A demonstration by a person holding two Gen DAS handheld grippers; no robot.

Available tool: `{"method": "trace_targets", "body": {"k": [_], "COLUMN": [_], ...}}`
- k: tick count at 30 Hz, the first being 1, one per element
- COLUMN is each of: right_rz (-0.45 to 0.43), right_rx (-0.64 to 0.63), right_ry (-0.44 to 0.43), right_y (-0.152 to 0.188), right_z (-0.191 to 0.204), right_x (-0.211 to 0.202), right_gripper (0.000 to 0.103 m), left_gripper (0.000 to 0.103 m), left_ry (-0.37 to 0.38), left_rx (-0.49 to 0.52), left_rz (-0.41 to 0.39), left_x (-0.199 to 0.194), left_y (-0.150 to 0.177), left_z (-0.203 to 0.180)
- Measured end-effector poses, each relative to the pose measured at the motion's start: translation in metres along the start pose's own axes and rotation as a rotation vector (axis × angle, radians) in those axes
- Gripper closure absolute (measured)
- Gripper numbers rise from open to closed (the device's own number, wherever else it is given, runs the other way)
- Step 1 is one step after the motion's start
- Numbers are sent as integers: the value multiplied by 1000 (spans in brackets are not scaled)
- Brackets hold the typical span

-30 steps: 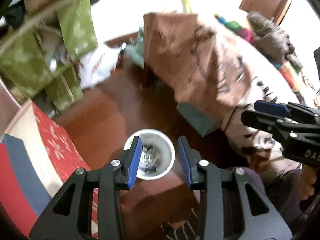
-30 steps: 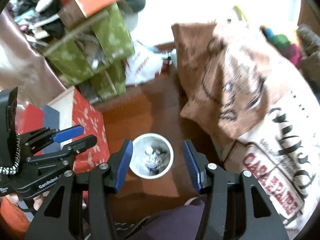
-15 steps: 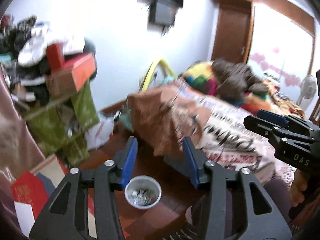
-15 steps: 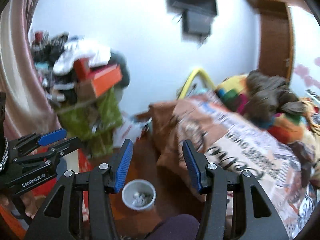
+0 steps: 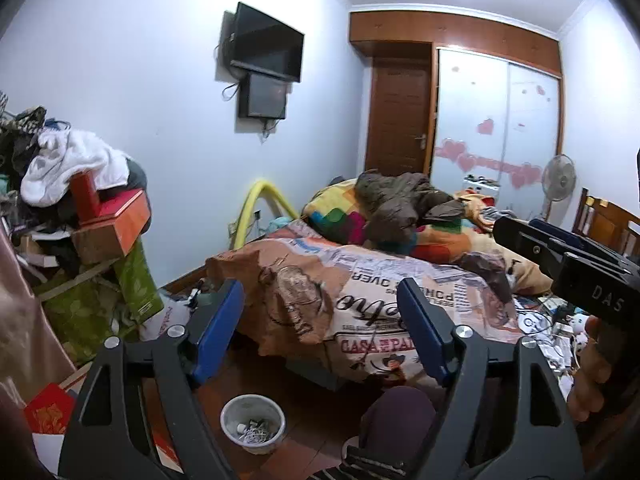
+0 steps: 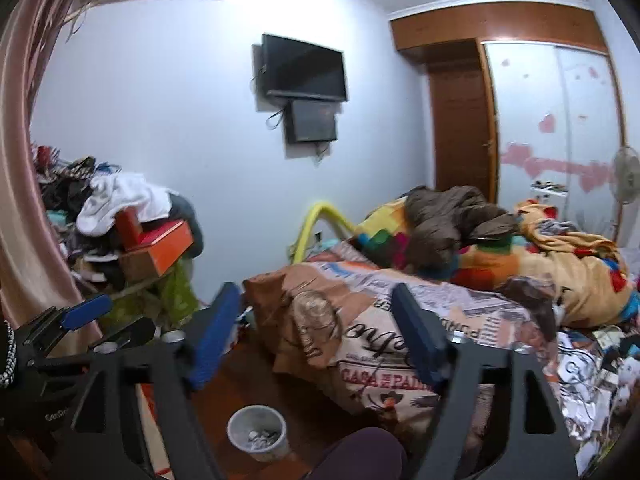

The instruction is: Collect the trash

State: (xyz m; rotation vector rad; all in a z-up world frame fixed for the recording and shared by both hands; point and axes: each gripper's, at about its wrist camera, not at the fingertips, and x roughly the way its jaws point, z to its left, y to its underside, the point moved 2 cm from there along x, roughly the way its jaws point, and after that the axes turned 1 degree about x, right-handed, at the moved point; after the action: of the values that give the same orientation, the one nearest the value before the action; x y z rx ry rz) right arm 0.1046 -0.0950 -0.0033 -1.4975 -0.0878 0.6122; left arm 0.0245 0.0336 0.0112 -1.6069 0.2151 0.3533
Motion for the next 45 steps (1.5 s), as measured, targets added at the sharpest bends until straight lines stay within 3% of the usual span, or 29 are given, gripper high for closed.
{"method": "trace_targets", "body": {"k": [2, 3, 5, 15, 45], "right_rz": [-13, -22, -38, -16, 32], "right_rx": [7, 6, -5, 7, 31], "right_ry": [40, 59, 99, 143, 131], "right_y": [1, 2, 5, 13, 16], "right_z": [-1, -1, -1, -13, -25], "right_x": [-8, -11, -17, -26, -31], "right_gripper": [4, 0, 0, 0, 0], "left_gripper": [21, 10, 0, 1, 1], "left_ry": [-2, -2, 8, 28, 27], "left_rx": [16, 16, -5, -16, 27], "left_rz": [-4, -7, -27, -16, 13], "left_x": [-6, -9, -14, -15, -12], "left_y": [0, 1, 1, 1, 10], "left_z": [-4, -6, -6, -9, -24]}}
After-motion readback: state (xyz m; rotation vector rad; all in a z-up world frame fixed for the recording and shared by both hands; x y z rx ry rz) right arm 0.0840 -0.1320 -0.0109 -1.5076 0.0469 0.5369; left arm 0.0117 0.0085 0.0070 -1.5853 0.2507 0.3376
